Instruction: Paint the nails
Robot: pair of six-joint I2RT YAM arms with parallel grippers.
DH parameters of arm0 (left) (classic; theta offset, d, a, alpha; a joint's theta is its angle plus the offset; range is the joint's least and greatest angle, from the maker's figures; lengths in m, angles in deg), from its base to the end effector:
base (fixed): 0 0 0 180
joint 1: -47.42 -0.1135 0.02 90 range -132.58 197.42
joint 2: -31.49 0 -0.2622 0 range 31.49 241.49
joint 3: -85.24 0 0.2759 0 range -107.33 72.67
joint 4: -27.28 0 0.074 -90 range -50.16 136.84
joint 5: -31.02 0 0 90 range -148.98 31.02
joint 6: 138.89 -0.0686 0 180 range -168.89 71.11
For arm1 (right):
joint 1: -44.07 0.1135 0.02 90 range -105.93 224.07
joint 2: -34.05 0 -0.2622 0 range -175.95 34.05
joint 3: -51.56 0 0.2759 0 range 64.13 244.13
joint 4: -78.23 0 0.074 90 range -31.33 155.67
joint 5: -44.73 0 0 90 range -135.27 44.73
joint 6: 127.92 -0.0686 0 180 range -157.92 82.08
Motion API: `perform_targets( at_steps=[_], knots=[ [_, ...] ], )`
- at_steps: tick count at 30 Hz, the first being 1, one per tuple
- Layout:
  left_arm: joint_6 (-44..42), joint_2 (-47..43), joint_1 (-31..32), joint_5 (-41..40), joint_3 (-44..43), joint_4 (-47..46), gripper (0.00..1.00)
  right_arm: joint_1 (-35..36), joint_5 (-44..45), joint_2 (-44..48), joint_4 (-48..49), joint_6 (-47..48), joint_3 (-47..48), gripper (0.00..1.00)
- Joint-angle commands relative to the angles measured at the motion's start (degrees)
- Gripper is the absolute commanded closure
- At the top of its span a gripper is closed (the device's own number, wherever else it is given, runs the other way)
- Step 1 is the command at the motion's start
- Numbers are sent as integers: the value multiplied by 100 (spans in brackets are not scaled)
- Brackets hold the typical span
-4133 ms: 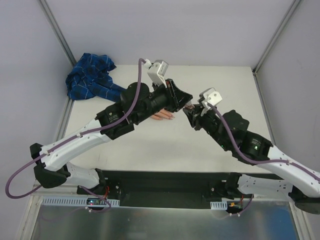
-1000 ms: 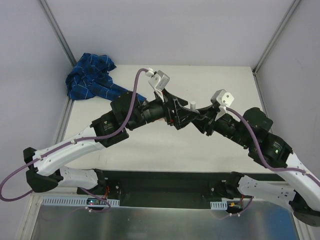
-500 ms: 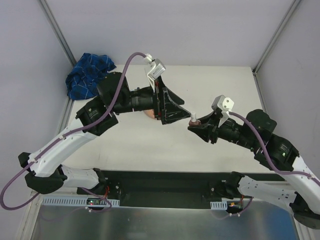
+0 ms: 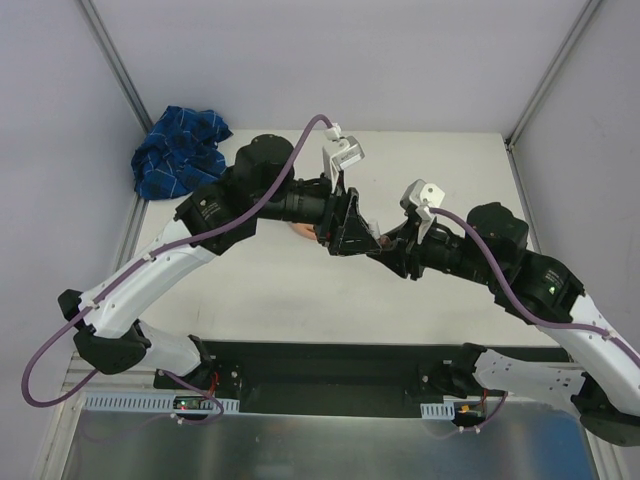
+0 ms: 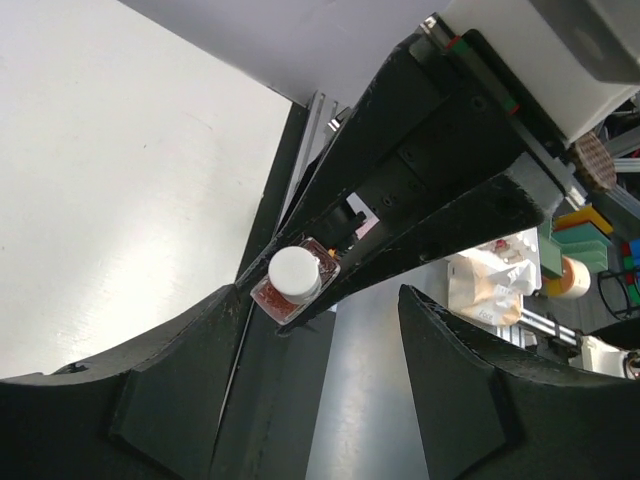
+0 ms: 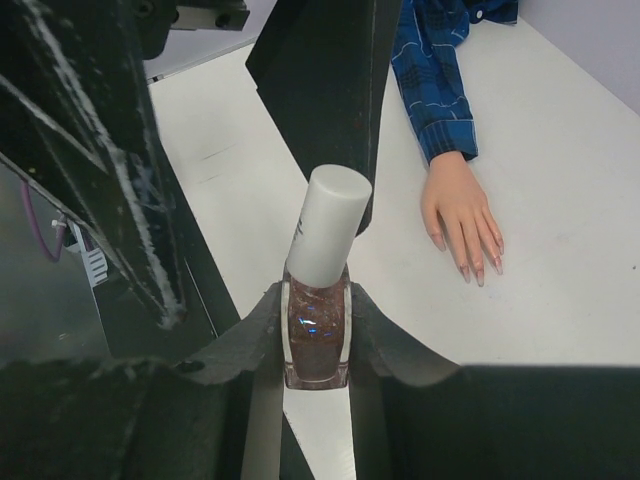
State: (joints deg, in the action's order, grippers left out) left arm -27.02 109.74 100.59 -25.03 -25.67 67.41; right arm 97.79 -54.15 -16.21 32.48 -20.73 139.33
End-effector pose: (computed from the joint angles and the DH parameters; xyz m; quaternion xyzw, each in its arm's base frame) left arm 0.1664 -0.2860 0.5021 0.3794 0.6403 -0.5582 0.3667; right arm 0.1166 0.1768 0.4628 -0.4785 0.5846 0.2601 0.6013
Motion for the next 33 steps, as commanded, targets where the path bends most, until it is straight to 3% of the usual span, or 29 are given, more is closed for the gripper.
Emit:
perform_targets(
  at_steps=[1, 9, 33],
  knots=[
    [-191, -4, -34, -126, -264, 73, 39, -19, -34, 60, 181, 47, 162, 100],
    [-279, -74, -34, -697, -290, 82, 54, -28, -52, 78, 181, 65, 83, 100],
    [-174, 190, -43, -302, -571, 64, 64, -19, -113, -1, 269, 39, 56, 100]
  ],
)
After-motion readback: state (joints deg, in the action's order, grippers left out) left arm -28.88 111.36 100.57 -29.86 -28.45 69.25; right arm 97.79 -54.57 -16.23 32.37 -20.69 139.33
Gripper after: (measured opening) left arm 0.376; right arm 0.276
